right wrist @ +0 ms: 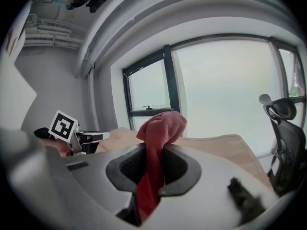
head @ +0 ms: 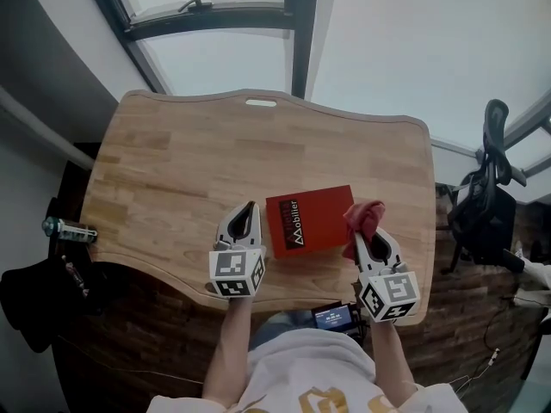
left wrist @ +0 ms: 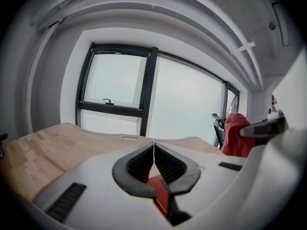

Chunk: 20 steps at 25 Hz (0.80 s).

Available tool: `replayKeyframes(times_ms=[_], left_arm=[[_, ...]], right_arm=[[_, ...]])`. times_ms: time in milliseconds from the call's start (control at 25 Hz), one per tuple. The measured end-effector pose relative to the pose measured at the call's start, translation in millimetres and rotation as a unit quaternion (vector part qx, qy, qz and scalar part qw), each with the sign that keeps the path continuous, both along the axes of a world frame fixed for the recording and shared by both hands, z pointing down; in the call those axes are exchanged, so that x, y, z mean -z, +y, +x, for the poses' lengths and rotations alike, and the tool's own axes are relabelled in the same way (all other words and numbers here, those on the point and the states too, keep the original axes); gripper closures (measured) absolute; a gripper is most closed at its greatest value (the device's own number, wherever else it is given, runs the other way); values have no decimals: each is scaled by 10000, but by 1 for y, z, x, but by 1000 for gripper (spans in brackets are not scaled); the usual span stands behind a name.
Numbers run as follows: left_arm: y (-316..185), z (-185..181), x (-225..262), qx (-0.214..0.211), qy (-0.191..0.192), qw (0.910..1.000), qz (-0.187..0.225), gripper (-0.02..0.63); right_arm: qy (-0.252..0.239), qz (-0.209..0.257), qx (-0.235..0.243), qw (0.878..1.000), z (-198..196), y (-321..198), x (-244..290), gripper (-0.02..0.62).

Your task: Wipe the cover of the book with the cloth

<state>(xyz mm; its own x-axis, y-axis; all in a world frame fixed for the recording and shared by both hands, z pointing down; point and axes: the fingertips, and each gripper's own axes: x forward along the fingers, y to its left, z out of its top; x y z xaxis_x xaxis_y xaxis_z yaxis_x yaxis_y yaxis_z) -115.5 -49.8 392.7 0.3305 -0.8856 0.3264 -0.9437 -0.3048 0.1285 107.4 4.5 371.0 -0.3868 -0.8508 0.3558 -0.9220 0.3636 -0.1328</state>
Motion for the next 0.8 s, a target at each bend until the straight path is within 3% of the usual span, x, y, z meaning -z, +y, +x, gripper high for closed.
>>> replayKeyframes(times_ms=[240,800], left_arm=[[-2,0,-22,-41,163,9993,-329,595],[-3,6,-88,-127,-72,9932,-1159,595]], right_arm=[[-78,-235,73,9997,-1,-11,-14,526],[-51,-873,300,9957,-1,-37,-71,526]])
